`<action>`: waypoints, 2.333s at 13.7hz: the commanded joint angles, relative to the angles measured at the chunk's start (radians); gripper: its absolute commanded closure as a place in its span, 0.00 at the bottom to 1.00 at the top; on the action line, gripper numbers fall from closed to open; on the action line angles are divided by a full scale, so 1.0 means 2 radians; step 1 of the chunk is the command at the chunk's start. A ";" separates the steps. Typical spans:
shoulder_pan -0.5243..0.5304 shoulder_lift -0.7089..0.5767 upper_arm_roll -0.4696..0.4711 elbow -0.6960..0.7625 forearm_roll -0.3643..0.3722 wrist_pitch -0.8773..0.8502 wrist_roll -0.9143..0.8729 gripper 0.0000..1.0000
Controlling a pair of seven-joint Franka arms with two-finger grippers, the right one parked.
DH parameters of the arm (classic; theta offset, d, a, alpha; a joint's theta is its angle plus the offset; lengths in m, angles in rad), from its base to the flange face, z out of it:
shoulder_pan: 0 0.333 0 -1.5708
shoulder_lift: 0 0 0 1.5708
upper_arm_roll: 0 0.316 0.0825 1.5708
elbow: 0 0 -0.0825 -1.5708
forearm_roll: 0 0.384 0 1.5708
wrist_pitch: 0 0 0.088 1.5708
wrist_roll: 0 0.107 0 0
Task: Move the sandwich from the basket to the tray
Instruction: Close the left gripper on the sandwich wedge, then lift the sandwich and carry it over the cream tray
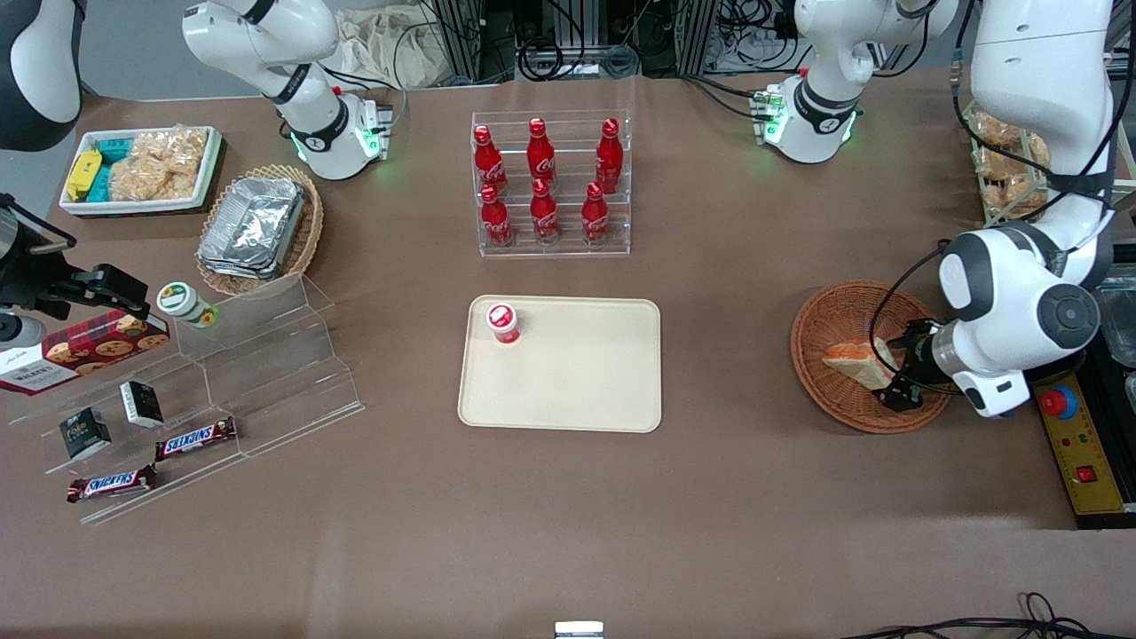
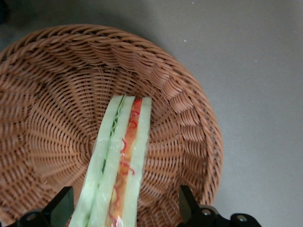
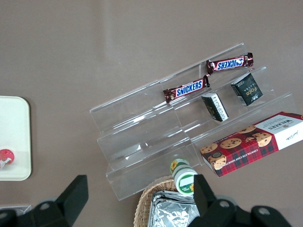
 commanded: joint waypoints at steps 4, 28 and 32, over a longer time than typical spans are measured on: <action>-0.012 -0.004 0.000 -0.037 -0.007 0.034 -0.007 0.00; -0.026 0.046 -0.167 0.426 0.034 -0.392 0.288 1.00; -0.103 0.130 -0.178 0.451 0.092 -0.333 0.284 1.00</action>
